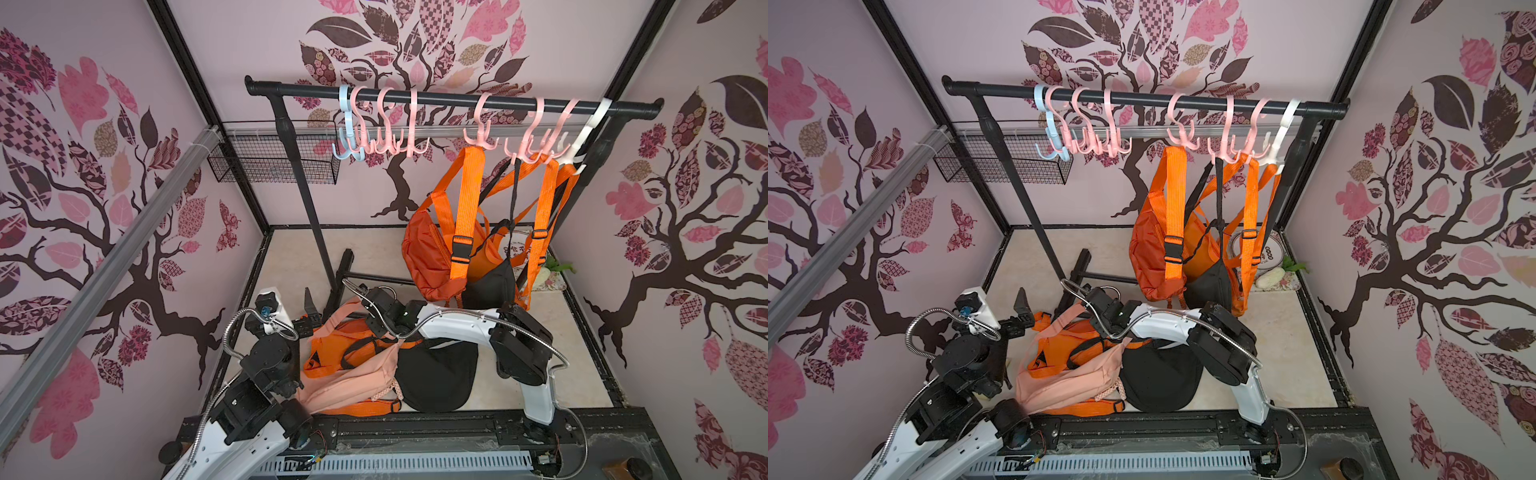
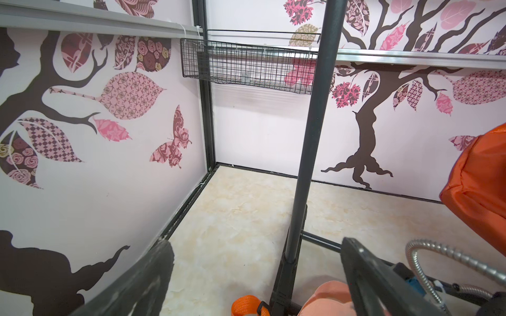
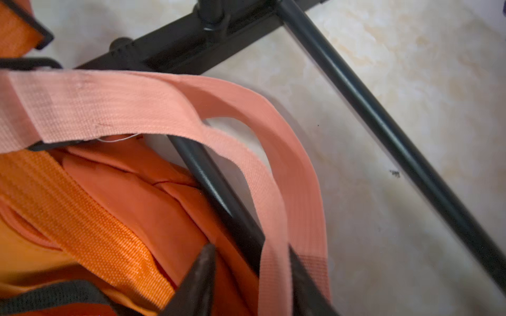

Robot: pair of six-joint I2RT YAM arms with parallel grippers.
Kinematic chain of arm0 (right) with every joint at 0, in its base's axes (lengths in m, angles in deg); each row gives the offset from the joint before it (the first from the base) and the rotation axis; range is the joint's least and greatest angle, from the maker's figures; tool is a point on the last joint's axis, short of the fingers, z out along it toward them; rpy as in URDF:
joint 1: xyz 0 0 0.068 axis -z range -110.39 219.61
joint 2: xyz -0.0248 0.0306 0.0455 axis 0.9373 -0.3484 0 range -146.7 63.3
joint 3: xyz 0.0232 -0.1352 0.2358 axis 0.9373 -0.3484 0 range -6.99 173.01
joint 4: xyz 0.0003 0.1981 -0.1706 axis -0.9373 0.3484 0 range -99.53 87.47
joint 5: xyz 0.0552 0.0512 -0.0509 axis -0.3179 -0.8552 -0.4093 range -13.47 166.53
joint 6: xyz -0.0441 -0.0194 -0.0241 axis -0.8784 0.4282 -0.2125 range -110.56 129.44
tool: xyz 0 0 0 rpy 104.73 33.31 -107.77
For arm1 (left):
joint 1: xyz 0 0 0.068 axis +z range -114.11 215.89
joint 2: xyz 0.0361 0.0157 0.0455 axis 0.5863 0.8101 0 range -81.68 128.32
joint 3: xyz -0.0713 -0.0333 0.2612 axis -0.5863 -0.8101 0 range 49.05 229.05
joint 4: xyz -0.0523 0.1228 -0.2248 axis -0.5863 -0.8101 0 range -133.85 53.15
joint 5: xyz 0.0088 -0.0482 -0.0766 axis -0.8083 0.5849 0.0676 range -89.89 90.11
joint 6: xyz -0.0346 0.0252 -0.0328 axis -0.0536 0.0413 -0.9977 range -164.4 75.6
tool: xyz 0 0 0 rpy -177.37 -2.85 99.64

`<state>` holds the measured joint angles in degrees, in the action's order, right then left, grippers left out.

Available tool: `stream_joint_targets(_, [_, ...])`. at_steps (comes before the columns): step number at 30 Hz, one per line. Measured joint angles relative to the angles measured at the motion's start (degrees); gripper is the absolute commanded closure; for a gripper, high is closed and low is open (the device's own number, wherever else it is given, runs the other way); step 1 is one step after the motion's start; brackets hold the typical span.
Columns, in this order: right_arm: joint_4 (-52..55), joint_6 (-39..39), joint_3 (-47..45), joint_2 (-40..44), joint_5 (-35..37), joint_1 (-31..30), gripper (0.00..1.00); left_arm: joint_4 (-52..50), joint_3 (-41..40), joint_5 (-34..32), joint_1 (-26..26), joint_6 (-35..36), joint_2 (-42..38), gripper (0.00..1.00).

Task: Hang the bag on a hook
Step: Pick up the bag from the bag.

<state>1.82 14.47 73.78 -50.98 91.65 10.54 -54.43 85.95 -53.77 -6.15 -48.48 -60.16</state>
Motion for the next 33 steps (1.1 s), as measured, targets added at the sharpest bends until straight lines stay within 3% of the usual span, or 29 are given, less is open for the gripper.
stream_joint_targets(2, [0.79, -0.07, 0.31, 0.0, -0.48, 0.0, 0.89, 0.09, -0.02, 0.2, 0.0, 0.07, 0.07, 0.02])
stream_joint_targets(9, [3.72, -1.66, 2.12, 4.2, -2.6, -0.15, 1.0, 0.79, -0.33, 4.22, -0.46, 1.29, 0.04, 0.02])
stream_joint_targets(21, [8.87, -4.11, 8.57, 25.75, -9.55, -0.52, 1.0, 0.68, -0.22, 24.72, -2.69, 5.97, 1.84, 0.06])
stream_joint_targets(27, [13.2, -4.9, 8.9, 29.53, -15.37, -1.33, 1.0, -1.07, 0.96, 30.18, -3.93, 8.61, 8.31, 0.18])
stream_joint_targets(33, [15.91, -5.31, 8.9, 30.08, -17.18, -1.99, 1.0, -2.8, 3.54, 37.66, -4.76, 8.85, 9.49, 0.16])
